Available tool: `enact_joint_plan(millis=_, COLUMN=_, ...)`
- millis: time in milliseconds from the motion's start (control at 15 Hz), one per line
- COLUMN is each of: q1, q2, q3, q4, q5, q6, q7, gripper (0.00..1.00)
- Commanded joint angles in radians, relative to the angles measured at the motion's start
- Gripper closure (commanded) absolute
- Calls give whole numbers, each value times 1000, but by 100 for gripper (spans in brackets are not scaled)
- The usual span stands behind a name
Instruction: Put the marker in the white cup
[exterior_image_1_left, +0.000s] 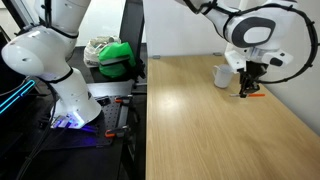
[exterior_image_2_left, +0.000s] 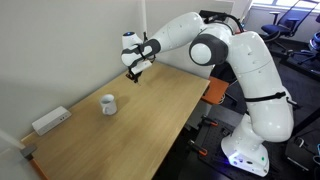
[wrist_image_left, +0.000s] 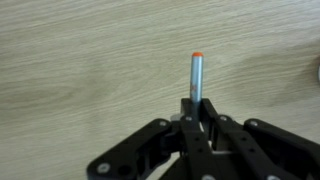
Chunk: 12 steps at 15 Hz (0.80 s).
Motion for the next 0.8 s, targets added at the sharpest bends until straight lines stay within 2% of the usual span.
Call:
enact_joint_plan(millis=0, q1=27, q2=-116, q3=-25, q4=-140, q5=-54, q6=75, q7=-8, gripper=97)
enact_joint_plan(millis=267, q1=15, q2=-156, q3=-2, q4=-196, q5=-77, q6=170, q7=-69, gripper=97)
enact_joint_plan(millis=733, q1=-80, q2=-170, q3=131, q4=-235, q5=74, q6=329, q7=-340, gripper=97)
